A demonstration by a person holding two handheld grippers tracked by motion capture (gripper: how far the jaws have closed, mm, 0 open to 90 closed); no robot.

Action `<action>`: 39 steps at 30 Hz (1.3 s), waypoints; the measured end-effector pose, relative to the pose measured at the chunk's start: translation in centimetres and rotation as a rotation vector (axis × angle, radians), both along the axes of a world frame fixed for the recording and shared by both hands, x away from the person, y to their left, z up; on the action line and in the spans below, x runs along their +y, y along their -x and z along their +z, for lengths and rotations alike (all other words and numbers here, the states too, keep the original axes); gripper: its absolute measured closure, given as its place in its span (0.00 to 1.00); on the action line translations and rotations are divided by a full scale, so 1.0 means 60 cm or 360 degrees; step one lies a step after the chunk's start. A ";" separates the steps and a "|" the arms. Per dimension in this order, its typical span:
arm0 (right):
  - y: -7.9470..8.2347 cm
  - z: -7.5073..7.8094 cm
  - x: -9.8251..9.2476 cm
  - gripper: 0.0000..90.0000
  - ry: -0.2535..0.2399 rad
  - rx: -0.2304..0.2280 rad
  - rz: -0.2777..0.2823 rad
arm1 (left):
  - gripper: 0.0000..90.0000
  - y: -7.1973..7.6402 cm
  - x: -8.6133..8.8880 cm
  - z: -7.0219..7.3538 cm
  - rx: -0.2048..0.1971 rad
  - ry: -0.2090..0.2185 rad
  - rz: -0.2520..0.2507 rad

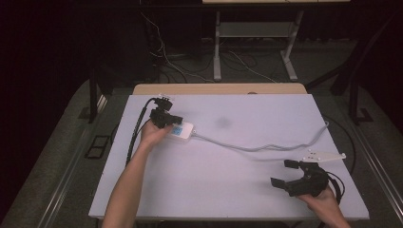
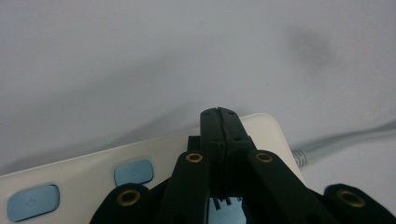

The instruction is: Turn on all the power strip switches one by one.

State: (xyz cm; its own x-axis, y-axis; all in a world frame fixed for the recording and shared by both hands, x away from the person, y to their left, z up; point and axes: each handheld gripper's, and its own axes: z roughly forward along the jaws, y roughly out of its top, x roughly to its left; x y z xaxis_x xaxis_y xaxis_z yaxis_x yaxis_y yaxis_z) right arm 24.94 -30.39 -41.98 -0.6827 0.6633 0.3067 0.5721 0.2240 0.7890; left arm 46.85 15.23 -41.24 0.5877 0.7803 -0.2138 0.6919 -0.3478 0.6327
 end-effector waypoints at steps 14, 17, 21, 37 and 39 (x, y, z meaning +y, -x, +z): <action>0.000 -0.001 0.000 0.01 0.0004 0.0001 -0.0002 | 1.00 0.003 0.003 -0.003 -0.0005 0.0005 -0.0003; 0.001 0.000 0.000 0.01 0.0003 -0.0006 0.0002 | 1.00 0.001 0.007 -0.005 0.0022 0.0045 0.0011; 0.001 0.000 -0.001 0.01 0.0002 -0.0006 0.0001 | 1.00 -0.001 0.008 -0.007 0.0035 0.0057 0.0014; 0.001 0.001 0.000 0.01 0.0001 -0.0011 0.0009 | 1.00 -0.003 0.002 -0.006 0.0067 0.0008 -0.0010; 0.001 0.001 0.000 0.01 0.0002 -0.0011 0.0008 | 1.00 -0.004 0.005 -0.006 0.0085 0.0034 -0.0004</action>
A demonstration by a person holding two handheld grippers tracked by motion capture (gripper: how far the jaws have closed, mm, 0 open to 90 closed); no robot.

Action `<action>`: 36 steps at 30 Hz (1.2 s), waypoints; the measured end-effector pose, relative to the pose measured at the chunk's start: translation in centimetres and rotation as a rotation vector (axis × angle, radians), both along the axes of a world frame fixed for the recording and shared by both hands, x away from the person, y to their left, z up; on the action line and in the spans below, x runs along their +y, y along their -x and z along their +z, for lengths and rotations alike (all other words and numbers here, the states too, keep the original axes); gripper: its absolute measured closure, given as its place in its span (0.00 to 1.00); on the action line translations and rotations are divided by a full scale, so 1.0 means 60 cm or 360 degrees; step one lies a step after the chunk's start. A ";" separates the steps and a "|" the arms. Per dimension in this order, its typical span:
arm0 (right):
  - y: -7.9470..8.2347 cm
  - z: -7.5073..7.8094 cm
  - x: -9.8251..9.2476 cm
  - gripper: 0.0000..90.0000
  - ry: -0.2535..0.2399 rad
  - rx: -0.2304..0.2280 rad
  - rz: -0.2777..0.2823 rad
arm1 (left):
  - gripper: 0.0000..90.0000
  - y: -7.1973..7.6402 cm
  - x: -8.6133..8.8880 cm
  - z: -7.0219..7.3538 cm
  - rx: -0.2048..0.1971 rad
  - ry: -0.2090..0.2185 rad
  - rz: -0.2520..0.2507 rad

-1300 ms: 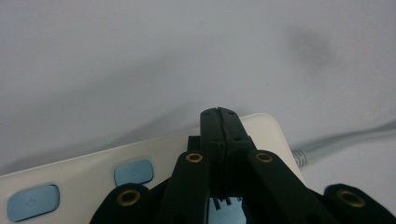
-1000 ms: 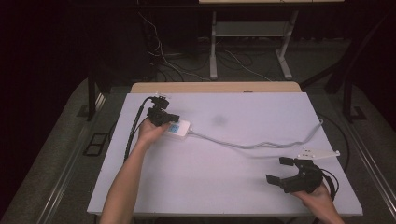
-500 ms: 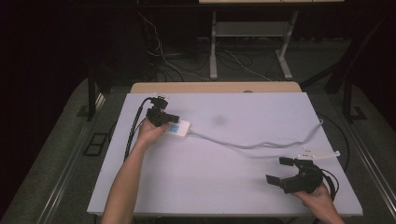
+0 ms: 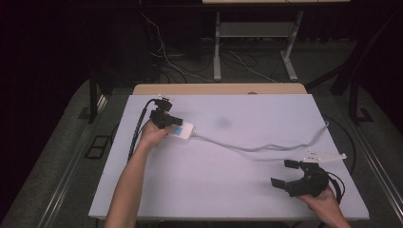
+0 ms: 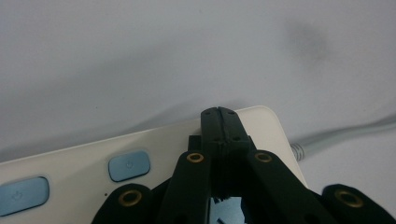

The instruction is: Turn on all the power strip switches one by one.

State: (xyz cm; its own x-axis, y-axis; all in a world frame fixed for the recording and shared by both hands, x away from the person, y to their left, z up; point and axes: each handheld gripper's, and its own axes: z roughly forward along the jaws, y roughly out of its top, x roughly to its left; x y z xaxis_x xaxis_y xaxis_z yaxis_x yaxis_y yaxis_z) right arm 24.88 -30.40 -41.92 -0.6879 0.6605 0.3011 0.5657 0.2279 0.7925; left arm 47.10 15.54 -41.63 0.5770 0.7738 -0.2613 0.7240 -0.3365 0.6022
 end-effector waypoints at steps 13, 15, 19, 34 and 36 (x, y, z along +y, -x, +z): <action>0.000 0.000 0.000 0.01 -0.0002 -0.0001 -0.0004 | 1.00 0.000 0.007 0.002 0.0031 0.0005 0.0030; -0.001 -0.001 -0.001 0.01 -0.0003 0.0005 -0.0011 | 1.00 0.000 0.010 0.003 0.0024 0.0009 0.0045; -0.003 -0.002 -0.001 0.01 -0.0002 0.0011 -0.0017 | 1.00 0.000 0.012 0.005 -0.0001 -0.0001 0.0056; -0.005 -0.003 -0.001 0.01 -0.0004 0.0011 -0.0021 | 1.00 -0.003 0.046 0.038 -0.0046 0.0051 0.0094; -0.005 -0.003 -0.001 0.01 -0.0004 0.0011 -0.0022 | 1.00 -0.003 0.052 0.038 -0.0045 0.0047 0.0102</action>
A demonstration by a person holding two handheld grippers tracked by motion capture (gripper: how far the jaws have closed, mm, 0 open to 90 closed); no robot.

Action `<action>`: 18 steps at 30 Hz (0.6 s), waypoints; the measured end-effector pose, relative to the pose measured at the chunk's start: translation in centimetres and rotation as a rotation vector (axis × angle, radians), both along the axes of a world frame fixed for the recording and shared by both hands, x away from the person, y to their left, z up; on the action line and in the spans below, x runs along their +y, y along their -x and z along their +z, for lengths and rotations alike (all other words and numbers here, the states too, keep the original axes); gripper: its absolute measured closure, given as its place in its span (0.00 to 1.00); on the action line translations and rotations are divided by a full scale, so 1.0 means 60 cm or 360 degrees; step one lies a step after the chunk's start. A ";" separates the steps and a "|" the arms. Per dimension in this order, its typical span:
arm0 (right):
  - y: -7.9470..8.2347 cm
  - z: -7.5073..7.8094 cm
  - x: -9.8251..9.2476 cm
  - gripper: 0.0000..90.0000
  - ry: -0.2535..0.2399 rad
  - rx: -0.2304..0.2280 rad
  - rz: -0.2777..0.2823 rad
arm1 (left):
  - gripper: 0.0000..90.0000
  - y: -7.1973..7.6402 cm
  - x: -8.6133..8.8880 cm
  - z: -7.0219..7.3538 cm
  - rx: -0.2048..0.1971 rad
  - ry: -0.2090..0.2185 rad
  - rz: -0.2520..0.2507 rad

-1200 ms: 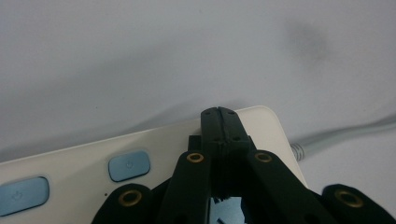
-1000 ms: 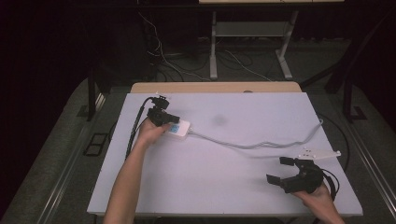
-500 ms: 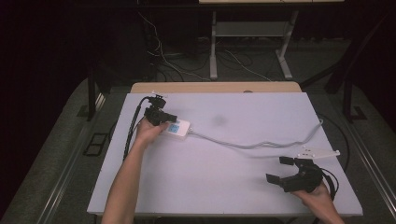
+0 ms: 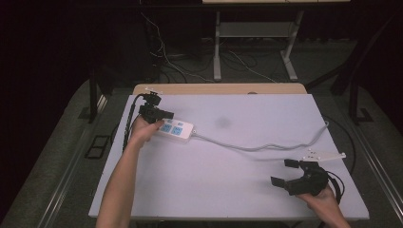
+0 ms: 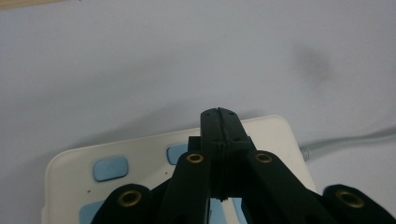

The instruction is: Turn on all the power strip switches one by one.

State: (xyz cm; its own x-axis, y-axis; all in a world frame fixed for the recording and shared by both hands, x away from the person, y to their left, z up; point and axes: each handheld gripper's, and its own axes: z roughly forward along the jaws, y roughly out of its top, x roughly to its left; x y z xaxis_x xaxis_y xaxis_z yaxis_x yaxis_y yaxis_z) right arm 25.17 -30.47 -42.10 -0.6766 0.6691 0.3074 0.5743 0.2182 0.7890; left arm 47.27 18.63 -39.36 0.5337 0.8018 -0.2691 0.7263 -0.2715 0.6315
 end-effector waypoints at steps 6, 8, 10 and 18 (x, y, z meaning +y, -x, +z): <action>0.000 0.000 0.000 0.01 0.0000 0.0004 -0.0002 | 1.00 -0.001 0.013 0.000 0.0000 -0.0007 0.0030; 0.000 0.000 0.000 0.01 0.0000 0.0002 -0.0002 | 1.00 -0.002 0.015 -0.002 0.0004 -0.0013 0.0036; 0.000 0.000 0.000 0.01 -0.0001 0.0001 -0.0003 | 1.00 -0.003 0.015 -0.004 0.0005 -0.0022 0.0033; 0.000 0.000 -0.001 0.01 -0.0001 0.0004 -0.0005 | 1.00 -0.009 0.011 -0.017 0.0020 -0.0056 0.0039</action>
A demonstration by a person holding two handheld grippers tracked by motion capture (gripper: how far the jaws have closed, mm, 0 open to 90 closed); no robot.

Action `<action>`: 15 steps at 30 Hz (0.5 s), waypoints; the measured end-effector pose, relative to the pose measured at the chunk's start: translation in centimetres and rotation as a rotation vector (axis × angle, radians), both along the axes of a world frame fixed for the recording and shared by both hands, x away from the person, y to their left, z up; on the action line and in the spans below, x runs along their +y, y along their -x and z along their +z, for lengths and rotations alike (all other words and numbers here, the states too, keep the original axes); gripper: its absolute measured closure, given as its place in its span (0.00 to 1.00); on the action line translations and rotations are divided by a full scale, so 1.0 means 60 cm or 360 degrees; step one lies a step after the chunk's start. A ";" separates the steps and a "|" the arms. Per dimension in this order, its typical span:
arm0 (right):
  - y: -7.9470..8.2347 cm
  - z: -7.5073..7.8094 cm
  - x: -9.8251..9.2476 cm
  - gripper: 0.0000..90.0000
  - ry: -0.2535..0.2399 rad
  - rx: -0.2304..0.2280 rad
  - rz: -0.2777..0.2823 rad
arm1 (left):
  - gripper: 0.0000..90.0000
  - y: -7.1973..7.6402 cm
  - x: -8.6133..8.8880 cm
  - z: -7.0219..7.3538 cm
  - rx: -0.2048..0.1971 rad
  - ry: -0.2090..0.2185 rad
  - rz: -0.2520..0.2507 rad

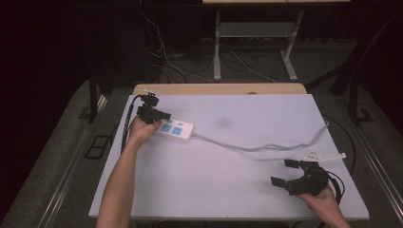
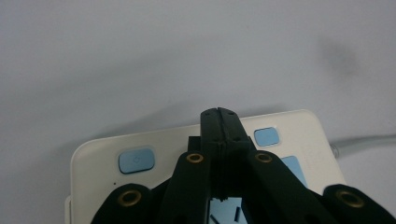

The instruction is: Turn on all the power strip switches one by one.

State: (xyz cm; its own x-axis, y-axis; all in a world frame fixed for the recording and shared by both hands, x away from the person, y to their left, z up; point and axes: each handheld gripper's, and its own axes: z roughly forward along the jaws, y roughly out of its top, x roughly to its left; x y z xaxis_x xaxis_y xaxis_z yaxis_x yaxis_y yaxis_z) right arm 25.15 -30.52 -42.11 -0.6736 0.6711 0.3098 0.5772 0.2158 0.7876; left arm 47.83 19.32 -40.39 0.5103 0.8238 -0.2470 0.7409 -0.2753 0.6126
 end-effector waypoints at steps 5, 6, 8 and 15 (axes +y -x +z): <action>-0.001 -0.001 -0.001 0.01 -0.0003 0.0002 0.0000 | 1.00 -0.003 0.001 -0.006 0.0013 0.0012 0.0008; -0.001 -0.001 -0.001 0.01 -0.0001 0.0004 0.0000 | 1.00 -0.003 0.001 -0.006 0.0011 0.0013 0.0010; -0.001 -0.001 0.000 0.01 -0.0001 0.0002 0.0002 | 1.00 -0.004 0.001 -0.008 0.0010 0.0016 0.0012; 0.000 0.000 -0.001 0.01 -0.0001 0.0001 -0.0006 | 1.00 -0.003 -0.002 -0.011 0.0028 0.0010 -0.0009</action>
